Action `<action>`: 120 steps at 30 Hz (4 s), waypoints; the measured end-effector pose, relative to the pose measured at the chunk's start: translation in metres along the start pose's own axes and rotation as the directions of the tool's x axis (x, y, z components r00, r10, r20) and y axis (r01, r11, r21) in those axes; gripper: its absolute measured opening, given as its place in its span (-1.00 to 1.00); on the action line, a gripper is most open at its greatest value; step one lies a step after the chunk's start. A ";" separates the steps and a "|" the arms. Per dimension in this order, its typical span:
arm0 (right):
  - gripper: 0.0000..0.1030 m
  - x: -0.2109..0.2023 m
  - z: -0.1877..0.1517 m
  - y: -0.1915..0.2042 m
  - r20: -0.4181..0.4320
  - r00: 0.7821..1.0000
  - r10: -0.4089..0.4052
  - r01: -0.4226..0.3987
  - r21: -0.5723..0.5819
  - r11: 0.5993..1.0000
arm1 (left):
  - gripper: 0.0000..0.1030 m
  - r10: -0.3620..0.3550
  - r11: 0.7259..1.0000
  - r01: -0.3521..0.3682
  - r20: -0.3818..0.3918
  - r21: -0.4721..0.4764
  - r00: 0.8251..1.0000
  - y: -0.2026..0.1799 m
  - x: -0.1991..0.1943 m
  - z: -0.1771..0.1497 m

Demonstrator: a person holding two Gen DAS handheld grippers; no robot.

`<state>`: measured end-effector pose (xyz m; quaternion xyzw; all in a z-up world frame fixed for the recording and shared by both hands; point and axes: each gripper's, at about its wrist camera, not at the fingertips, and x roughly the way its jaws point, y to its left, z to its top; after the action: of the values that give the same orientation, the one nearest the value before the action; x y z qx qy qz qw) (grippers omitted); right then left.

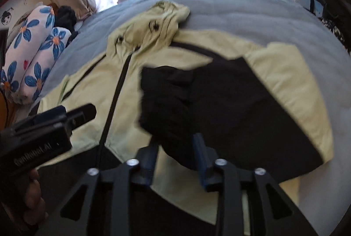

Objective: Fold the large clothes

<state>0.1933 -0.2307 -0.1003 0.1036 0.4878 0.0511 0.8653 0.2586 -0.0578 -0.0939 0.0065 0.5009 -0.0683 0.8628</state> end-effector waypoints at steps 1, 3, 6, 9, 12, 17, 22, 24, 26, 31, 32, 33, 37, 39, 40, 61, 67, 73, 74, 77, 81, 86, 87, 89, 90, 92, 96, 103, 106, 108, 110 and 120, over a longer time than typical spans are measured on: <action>-0.13 0.000 -0.005 0.000 0.001 1.000 0.004 -0.004 0.009 1.000 | 0.46 -0.011 1.000 0.011 -0.007 0.006 1.000 0.000 0.002 -0.003; -0.13 -0.004 -0.016 -0.002 0.006 1.000 0.021 -0.021 0.035 0.999 | 0.46 -0.035 0.999 0.035 -0.012 0.020 0.999 -0.003 0.005 -0.011; -0.13 -0.015 -0.026 -0.009 0.017 0.999 0.041 -0.042 0.068 0.997 | 0.46 -0.097 0.995 0.098 -0.033 0.026 0.995 -0.008 0.009 -0.020; -0.13 -0.029 -0.038 -0.015 0.051 0.999 0.004 -0.008 0.088 0.996 | 0.46 -0.189 0.982 0.189 -0.060 0.003 0.980 -0.012 0.017 -0.026; -0.13 -0.046 -0.051 -0.025 0.087 0.996 -0.024 0.014 0.119 0.993 | 0.46 -0.273 0.962 0.272 -0.087 -0.027 0.958 -0.019 0.025 -0.031; -0.13 -0.056 -0.063 -0.038 0.089 0.994 -0.068 0.055 0.145 0.988 | 0.46 -0.342 0.939 0.336 -0.105 -0.066 0.934 -0.030 0.041 -0.035; -0.13 -0.057 -0.068 -0.050 0.079 0.993 -0.090 0.076 0.171 0.982 | 0.25 -0.343 0.939 0.338 -0.119 -0.063 0.932 -0.047 0.055 -0.033; -0.13 -0.056 -0.069 -0.054 0.070 0.992 -0.101 0.087 0.182 0.979 | -0.16 -0.341 0.940 0.337 -0.127 -0.048 0.931 -0.054 0.059 -0.030; -0.13 -0.055 -0.070 -0.059 0.064 0.992 -0.104 0.090 0.201 0.975 | -0.48 -0.309 0.951 0.307 -0.128 -0.035 0.942 -0.060 0.061 -0.026; -0.13 -0.061 -0.072 -0.068 0.064 0.990 -0.129 0.112 0.223 0.968 | -0.85 -0.226 0.970 0.227 -0.012 0.084 0.974 -0.074 0.033 -0.012; -0.13 -0.063 -0.073 -0.069 0.065 0.989 -0.133 0.116 0.225 0.968 | -0.89 -0.209 0.971 0.204 0.027 0.125 0.978 -0.078 0.022 -0.006; -0.13 -0.065 -0.072 -0.070 0.067 0.988 -0.137 0.119 0.226 0.967 | -0.89 -0.199 0.971 0.188 0.062 0.148 0.978 -0.078 0.011 0.000; -0.13 -0.072 -0.069 -0.075 0.079 0.986 -0.145 0.123 0.238 0.964 | -0.89 -0.176 0.971 0.136 0.200 0.197 0.964 -0.066 -0.035 0.033; -0.13 -0.076 -0.066 -0.076 0.092 0.985 -0.147 0.121 0.242 0.963 | -0.90 -0.144 0.974 0.092 0.255 0.205 0.956 -0.053 -0.052 0.048; -0.13 -0.078 -0.065 -0.075 0.099 0.984 -0.149 0.121 0.241 0.963 | -0.90 -0.123 0.977 0.067 0.276 0.204 0.953 -0.045 -0.058 0.054; -0.13 -0.062 -0.059 -0.057 0.062 0.982 -0.181 0.169 0.160 0.973 | 0.25 -0.249 0.968 0.248 -0.028 -0.038 0.968 0.061 0.037 0.007; -0.13 -0.058 -0.060 -0.055 0.048 0.982 -0.180 0.171 0.153 0.973 | -0.46 -0.210 0.976 0.215 -0.116 0.027 0.971 0.036 0.066 0.005; -0.13 -0.060 -0.060 -0.053 0.061 0.979 -0.194 0.184 0.145 0.972 | -0.60 -0.145 0.987 0.144 0.015 0.065 0.989 0.036 0.030 0.015; -0.13 -0.061 -0.059 -0.054 0.063 0.979 -0.195 0.184 0.147 0.972 | -0.60 -0.136 0.989 0.134 0.038 0.065 0.990 0.040 0.022 0.017; -0.13 -0.061 -0.057 -0.057 0.066 0.978 -0.200 0.188 0.154 0.970 | -0.60 -0.097 0.994 0.092 0.098 0.059 0.990 0.060 0.002 0.025; -0.13 -0.053 -0.055 -0.059 0.038 0.979 -0.200 0.192 0.160 0.968 | -0.60 0.002 0.999 -0.006 0.097 0.034 0.995 0.096 0.005 0.026; -0.13 -0.049 -0.048 -0.063 0.014 0.987 -0.163 0.158 0.181 0.971 | -0.48 0.003 1.000 -0.003 -0.010 0.011 1.000 0.119 0.038 0.014; -0.07 -0.051 -0.044 -0.065 0.023 0.988 -0.151 0.144 0.189 0.971 | -0.37 -0.006 1.000 0.006 -0.020 -0.001 1.000 0.121 0.041 0.013; 0.20 -0.055 -0.031 -0.069 0.046 0.988 -0.150 0.138 0.209 0.968 | -0.06 -0.056 0.998 0.055 -0.028 -0.041 0.998 0.127 0.043 0.015; 0.33 -0.059 -0.021 -0.073 0.065 0.986 -0.155 0.136 0.228 0.964 | 0.14 -0.074 0.995 0.073 -0.018 -0.063 0.997 0.129 0.042 0.018; 0.36 -0.063 -0.001 -0.081 0.103 0.982 -0.158 0.127 0.260 0.957 | 0.25 -0.097 0.991 0.097 0.013 -0.090 0.995 0.132 0.039 0.022; 0.36 -0.042 0.051 -0.112 0.111 0.973 -0.205 0.162 0.310 0.937 | 0.25 -0.098 0.991 0.099 0.014 -0.089 0.995 0.129 0.048 0.040; 0.35 0.044 0.109 -0.170 -0.060 0.992 -0.107 0.122 0.362 0.924 | 0.25 -0.112 0.990 0.108 -0.044 -0.091 0.993 0.121 0.079 0.058; 0.17 0.069 0.116 -0.172 -0.090 0.994 -0.059 0.086 0.332 0.939 | -0.09 -0.084 0.994 0.081 -0.043 -0.077 0.996 0.116 0.087 0.058; -0.93 0.078 0.119 -0.167 -0.115 0.991 -0.063 0.093 0.281 0.955 | -0.31 -0.070 0.996 0.067 -0.039 -0.059 0.997 0.111 0.088 0.058; -0.96 0.076 0.128 -0.162 -0.098 0.983 -0.154 0.172 0.217 0.961 | -0.37 -0.091 0.994 0.089 -0.028 -0.057 0.995 0.106 0.084 0.059; -0.62 0.047 0.120 -0.139 -0.035 0.935 -0.352 0.354 0.062 0.933 | -0.35 -0.042 0.999 0.042 0.025 -0.014 0.999 0.091 0.065 0.051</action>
<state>0.3187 -0.3723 -0.1105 0.0429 0.5100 -0.1203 0.8506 0.3459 0.0214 -0.1295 -0.0113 0.4908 -0.0827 0.8672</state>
